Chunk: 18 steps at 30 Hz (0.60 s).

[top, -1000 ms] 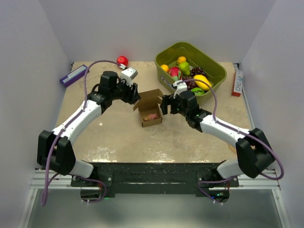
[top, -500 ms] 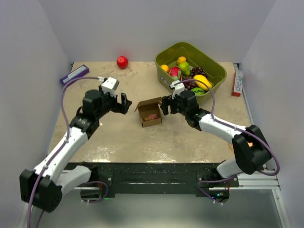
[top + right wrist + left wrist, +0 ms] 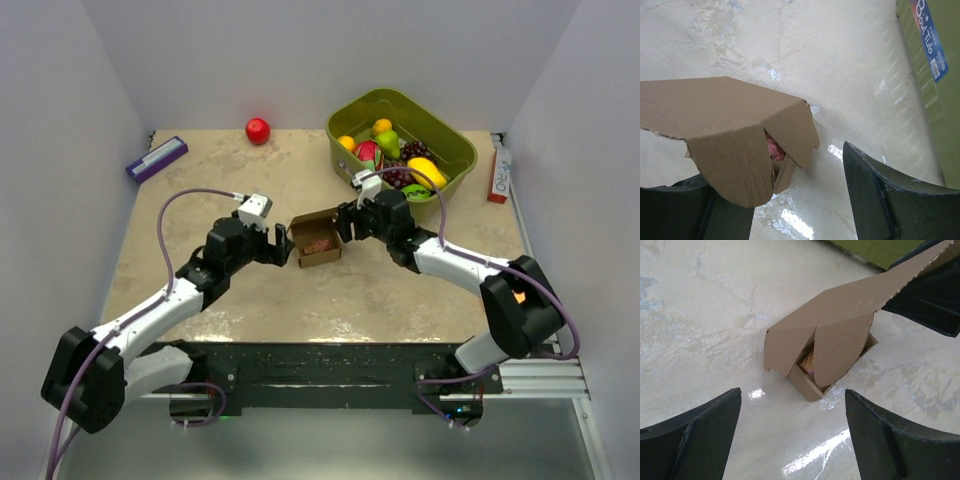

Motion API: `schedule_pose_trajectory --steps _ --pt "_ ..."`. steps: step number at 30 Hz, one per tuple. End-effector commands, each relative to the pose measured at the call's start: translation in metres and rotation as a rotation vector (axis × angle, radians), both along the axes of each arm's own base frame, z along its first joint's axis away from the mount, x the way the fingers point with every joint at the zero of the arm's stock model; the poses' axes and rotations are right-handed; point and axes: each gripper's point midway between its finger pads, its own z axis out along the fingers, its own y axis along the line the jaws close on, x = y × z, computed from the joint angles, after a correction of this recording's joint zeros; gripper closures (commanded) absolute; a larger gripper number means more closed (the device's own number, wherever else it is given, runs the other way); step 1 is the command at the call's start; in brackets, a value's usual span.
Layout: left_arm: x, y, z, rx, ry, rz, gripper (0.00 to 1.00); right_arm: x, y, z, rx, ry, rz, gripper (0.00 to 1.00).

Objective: Fold the paper box

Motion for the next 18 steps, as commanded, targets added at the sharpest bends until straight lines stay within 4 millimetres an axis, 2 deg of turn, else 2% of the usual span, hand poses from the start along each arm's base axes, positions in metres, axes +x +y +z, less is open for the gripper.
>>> schedule_pose_trajectory --steps 1,5,10,12,13,14,18 --pt "0.016 -0.007 0.02 -0.029 -0.124 0.013 0.12 0.011 0.016 0.029 0.041 -0.071 0.038 0.33" --pt "0.023 -0.001 0.004 0.014 -0.113 0.052 0.13 0.011 0.018 0.026 0.04 -0.062 0.042 0.35" --pt "0.033 -0.003 -0.001 0.022 -0.141 0.065 0.16 0.013 0.021 0.02 0.028 -0.05 0.045 0.4" --pt "0.039 -0.006 0.005 0.021 -0.149 0.062 0.21 0.013 0.021 0.018 0.016 -0.039 0.041 0.43" --pt "0.041 -0.009 0.001 0.025 -0.14 0.056 0.23 0.013 0.021 0.017 0.018 -0.037 0.043 0.44" --pt "0.045 -0.011 0.005 0.021 -0.146 0.056 0.3 0.012 0.023 0.017 0.016 -0.038 0.047 0.48" --pt "0.047 -0.018 -0.003 0.015 -0.11 0.042 0.47 0.011 0.029 0.015 0.003 -0.032 0.051 0.61"
